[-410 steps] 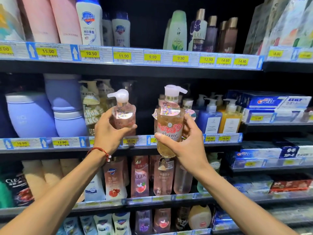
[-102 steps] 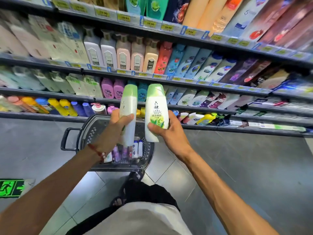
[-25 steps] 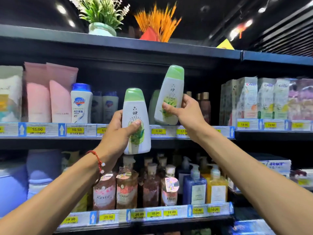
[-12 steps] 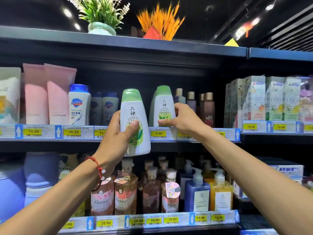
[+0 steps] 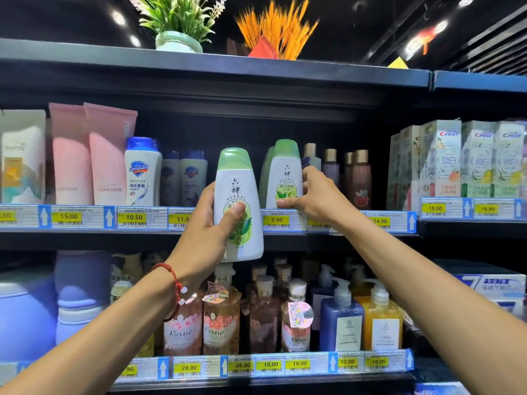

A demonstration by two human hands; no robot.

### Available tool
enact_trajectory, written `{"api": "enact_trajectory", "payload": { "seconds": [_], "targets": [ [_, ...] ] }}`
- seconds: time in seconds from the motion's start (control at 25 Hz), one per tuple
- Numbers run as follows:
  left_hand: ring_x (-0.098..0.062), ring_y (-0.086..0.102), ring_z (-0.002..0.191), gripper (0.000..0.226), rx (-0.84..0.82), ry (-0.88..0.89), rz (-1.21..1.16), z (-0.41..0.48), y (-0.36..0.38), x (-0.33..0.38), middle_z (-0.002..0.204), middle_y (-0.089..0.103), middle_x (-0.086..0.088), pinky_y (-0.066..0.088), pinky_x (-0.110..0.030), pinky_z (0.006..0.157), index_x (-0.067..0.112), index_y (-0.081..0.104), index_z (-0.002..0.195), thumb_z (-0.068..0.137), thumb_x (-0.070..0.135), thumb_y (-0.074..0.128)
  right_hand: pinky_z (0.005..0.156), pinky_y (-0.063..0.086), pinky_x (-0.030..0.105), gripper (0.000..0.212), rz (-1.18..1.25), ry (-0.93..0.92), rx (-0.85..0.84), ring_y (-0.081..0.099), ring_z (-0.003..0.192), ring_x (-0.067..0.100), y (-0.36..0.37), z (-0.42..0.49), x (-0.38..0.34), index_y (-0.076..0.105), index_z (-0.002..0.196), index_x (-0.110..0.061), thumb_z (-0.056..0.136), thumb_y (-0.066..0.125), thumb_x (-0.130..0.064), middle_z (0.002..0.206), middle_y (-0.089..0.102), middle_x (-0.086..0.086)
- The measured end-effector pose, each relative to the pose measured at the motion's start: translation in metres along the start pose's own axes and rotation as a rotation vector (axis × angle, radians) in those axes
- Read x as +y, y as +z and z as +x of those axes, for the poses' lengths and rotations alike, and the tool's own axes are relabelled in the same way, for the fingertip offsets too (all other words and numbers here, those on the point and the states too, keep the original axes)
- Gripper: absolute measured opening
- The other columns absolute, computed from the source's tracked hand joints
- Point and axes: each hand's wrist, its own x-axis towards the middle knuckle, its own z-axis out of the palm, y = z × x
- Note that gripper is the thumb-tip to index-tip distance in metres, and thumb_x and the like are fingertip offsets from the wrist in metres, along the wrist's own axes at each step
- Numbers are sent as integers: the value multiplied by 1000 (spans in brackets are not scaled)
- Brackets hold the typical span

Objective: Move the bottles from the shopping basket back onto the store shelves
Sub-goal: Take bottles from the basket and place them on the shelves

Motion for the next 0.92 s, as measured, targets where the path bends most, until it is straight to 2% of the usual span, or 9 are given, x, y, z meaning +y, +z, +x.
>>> {"api": "enact_trajectory", "payload": {
  "seconds": [0.12, 0.2, 0.28, 0.4, 0.52, 0.6, 0.68, 0.8, 0.92],
  "targets": [
    [-15, 67, 117, 46, 11, -14, -26, -2, -1, 0, 130, 67, 4, 57, -39, 98, 32, 47, 144, 99, 36, 58, 91, 56, 39, 61, -44, -8, -3, 68, 104, 21, -2, -3, -4, 51, 118, -14, 77, 92, -33, 118, 68, 2],
    [-18, 67, 118, 48, 39, -16, -44, -3, 1, 1, 130, 67, 3, 57, -43, 99, 31, 48, 144, 98, 37, 59, 94, 55, 42, 61, -66, -65, 75, 66, 108, 23, -2, -8, -5, 52, 123, -15, 81, 88, -38, 122, 64, 3],
    [-12, 66, 118, 48, 67, 34, -24, -7, 7, 5, 130, 67, 8, 56, -38, 99, 33, 47, 145, 98, 34, 61, 97, 54, 47, 56, -89, -200, 205, 62, 116, 24, -2, -23, -3, 53, 131, -19, 89, 78, -44, 131, 57, 2],
    [-5, 66, 116, 48, 63, 126, -12, -10, 18, 17, 129, 67, 12, 58, -28, 93, 35, 47, 144, 99, 28, 63, 93, 48, 37, 49, -287, -445, 326, 52, 123, 16, -10, -58, 5, 56, 134, -22, 95, 65, -50, 134, 52, -5],
    [-7, 67, 115, 49, 59, 172, -51, 2, 26, 29, 129, 67, 7, 59, -27, 88, 31, 47, 145, 99, 26, 63, 101, 37, 35, 56, -514, -540, 271, 43, 126, 13, -22, -80, 28, 57, 135, -24, 94, 55, -61, 133, 50, -7],
    [-10, 68, 114, 48, 82, 165, -72, 12, 33, 33, 128, 69, 4, 59, -33, 91, 27, 48, 143, 99, 26, 65, 106, 36, 35, 62, -590, -530, 191, 43, 127, 15, -24, -85, 49, 53, 140, -26, 93, 51, -66, 133, 48, -8],
    [-11, 70, 109, 47, 105, 132, -75, 20, 39, 32, 124, 71, 3, 61, -38, 91, 23, 48, 141, 98, 25, 67, 110, 34, 34, 67, -608, -549, 164, 45, 125, 17, -22, -87, 66, 47, 147, -27, 94, 50, -68, 132, 49, -7],
    [-11, 71, 106, 43, 109, 130, -42, 30, 50, 34, 121, 72, 2, 62, -32, 86, 19, 54, 137, 96, 24, 69, 108, 36, 32, 71, -554, -562, 199, 48, 120, 19, -20, -86, 75, 46, 150, -28, 93, 54, -69, 133, 47, -5],
    [-16, 71, 105, 45, 95, 160, 27, 43, 62, 38, 128, 65, -1, 62, -33, 84, 27, 60, 134, 92, 34, 73, 106, 42, 33, 73, -502, -556, 238, 50, 118, 19, -17, -85, 78, 49, 150, -26, 91, 59, -69, 133, 48, -5]
  ]
}}
